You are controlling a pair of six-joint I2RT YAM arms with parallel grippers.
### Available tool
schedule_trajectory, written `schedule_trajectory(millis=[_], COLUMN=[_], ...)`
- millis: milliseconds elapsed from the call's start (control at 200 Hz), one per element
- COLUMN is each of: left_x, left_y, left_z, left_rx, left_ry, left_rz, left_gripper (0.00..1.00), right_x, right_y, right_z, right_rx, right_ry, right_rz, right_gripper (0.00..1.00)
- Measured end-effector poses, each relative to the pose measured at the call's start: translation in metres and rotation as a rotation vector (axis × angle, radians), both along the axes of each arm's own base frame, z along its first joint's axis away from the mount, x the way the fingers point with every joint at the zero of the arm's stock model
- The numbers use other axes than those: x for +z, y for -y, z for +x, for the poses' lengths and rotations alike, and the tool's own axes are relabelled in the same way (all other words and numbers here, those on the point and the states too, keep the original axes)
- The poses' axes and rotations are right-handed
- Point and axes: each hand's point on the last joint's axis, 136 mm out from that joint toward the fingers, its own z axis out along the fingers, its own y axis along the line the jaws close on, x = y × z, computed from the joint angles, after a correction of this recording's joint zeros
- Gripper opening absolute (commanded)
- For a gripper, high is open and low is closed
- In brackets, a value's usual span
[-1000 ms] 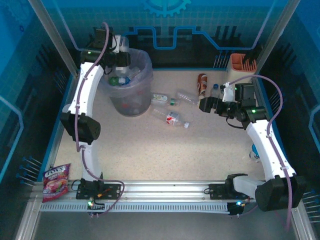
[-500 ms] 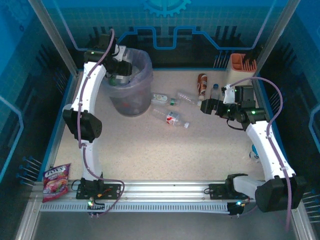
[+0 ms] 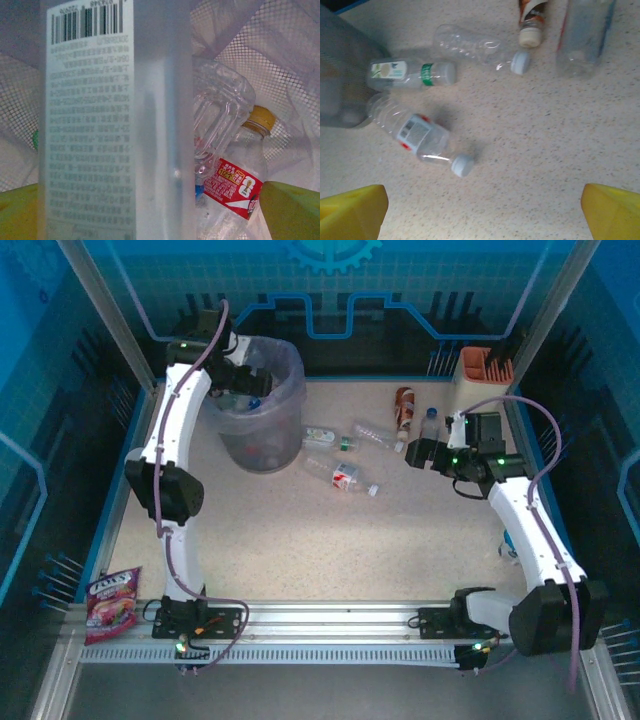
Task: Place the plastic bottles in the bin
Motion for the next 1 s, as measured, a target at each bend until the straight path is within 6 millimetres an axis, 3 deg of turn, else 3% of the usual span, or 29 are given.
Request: schedule_trajectory(millis=[125, 365, 585, 831, 1001], left_x=[0.018, 0.061, 0.059, 0.060, 0.087], left_y=[-0.001, -0.016, -0.036, -0.037, -0.039], left_z=[-0.003, -0.012, -0.011, -0.008, -0.027], left_rx=[0.004, 0.054, 0.110, 0.139, 0.159], left_ry=[0.038, 0.144, 0.138, 0.152, 0.204], left_rz=[0.001, 0.043, 0.081, 0.068, 0.046], left_gripper=[0.99, 0.99, 0.99, 0.99, 0.99], right_x=[-0.017, -0.053, -0.084, -0.119, -0.134], right_y=[0.014, 0.035, 0.047, 0.052, 0.055], right_z=[0.015, 0.050, 0.088, 0.131, 0.155], right_rx=[-0.069, -0.174, -0.244, -0.282, -0.298], right_ry=[-0.039, -0.099, -0.128, -0.169, -0.184], right_rz=[-0.059, -0.162, -0.220, -0.257, -0.275], right_gripper=[0.87, 0.86, 0.84, 0.82, 0.78])
